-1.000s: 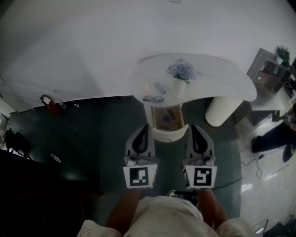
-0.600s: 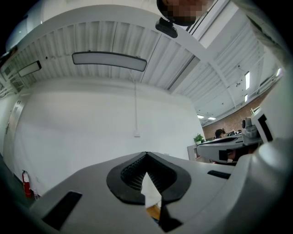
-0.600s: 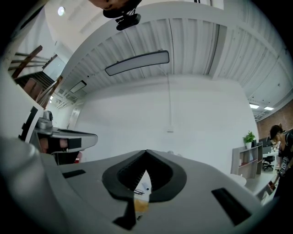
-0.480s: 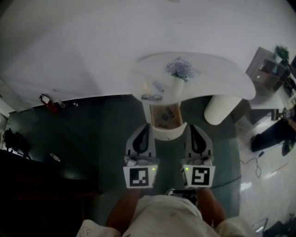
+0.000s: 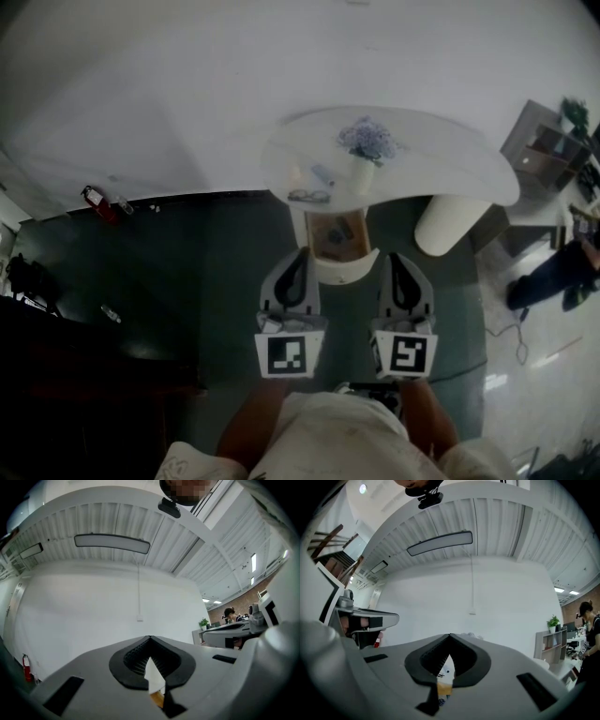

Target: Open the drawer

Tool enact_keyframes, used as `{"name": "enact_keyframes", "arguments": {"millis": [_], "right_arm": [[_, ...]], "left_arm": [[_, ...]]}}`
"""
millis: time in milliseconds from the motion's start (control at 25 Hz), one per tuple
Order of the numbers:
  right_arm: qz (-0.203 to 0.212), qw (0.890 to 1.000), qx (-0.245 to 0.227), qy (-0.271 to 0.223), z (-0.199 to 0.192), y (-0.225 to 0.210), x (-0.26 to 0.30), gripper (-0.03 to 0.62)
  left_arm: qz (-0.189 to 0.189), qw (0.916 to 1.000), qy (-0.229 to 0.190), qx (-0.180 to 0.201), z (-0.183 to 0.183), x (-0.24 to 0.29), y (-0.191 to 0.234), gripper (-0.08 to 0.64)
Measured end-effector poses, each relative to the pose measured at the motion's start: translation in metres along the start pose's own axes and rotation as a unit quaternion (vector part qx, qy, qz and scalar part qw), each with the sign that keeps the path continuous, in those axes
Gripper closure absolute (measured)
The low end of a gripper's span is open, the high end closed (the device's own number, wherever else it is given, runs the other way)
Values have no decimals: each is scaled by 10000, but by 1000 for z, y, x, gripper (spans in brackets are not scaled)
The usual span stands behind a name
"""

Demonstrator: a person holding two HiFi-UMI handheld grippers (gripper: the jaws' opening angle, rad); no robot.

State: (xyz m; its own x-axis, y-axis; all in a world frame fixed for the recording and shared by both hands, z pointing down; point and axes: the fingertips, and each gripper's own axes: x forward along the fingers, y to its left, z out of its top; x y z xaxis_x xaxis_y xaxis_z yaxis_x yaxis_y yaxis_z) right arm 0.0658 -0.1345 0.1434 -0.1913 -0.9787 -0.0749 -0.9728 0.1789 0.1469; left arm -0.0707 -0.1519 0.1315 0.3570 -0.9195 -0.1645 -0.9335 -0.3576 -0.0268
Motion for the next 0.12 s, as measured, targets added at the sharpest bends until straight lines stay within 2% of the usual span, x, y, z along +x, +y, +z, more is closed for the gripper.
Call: {"name": "enact_keyframes", "arguments": {"millis": [120], "right_arm": [[-11,10000,-16,-15,-1,-3,-3,588]], "left_arm": [[25,10000,-40,4,0,-2,-2,558]]}}
